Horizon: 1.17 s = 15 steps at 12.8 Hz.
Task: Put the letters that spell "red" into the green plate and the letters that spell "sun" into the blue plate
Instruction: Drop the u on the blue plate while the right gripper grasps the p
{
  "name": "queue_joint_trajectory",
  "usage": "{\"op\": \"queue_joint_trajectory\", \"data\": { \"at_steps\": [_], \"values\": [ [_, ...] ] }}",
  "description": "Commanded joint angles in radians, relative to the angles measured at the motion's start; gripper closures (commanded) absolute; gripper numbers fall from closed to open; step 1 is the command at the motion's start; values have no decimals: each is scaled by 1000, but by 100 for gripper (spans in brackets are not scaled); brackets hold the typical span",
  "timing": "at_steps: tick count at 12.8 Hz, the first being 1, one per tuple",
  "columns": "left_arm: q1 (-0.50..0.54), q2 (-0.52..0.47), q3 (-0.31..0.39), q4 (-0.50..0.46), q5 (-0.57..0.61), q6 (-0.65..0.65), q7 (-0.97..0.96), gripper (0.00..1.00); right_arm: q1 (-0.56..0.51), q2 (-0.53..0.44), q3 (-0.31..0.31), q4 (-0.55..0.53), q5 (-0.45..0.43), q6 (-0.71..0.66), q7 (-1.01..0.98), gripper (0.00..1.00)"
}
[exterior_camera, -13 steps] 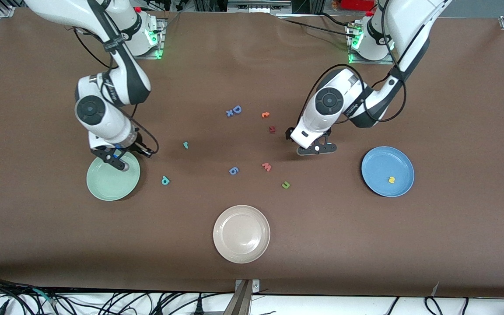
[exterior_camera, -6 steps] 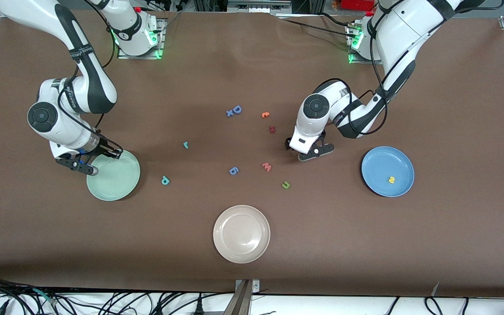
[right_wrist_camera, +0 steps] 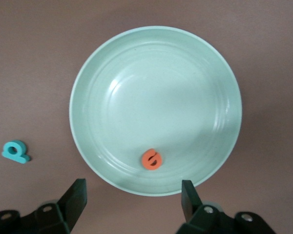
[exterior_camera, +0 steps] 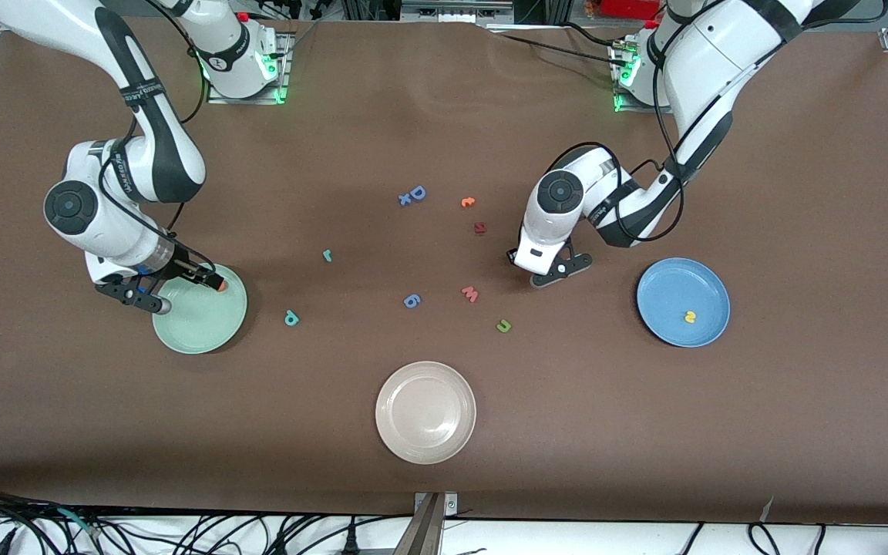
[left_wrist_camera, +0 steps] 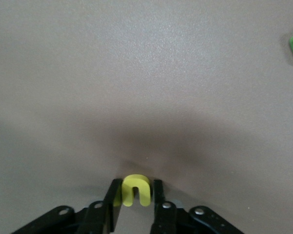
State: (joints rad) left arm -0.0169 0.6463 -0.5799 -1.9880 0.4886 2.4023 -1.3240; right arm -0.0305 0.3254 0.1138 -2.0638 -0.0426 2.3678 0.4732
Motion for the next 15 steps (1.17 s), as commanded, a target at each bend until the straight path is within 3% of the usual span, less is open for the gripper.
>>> {"op": "queue_joint_trajectory", "data": {
  "at_steps": [1,4,7,11,15],
  "values": [
    [9,10,-3,6,16,-5,-21,85,58,58,4,89,41,-13,77,13],
    [11,0,-3,18,18,-20,-14,91,116,154,4,213,43,-13,168,13],
    [28,-24,-11,83,16,-170,40,95,187,265,1,335,41,-13,266,13],
    [64,-27,-12,199,-28,-375,253,95,251,351,-51,364,41,-10,318,13],
    [179,-53,-11,206,-28,-407,547,94,253,365,-52,367,41,-6,323,14]
  ]
}}
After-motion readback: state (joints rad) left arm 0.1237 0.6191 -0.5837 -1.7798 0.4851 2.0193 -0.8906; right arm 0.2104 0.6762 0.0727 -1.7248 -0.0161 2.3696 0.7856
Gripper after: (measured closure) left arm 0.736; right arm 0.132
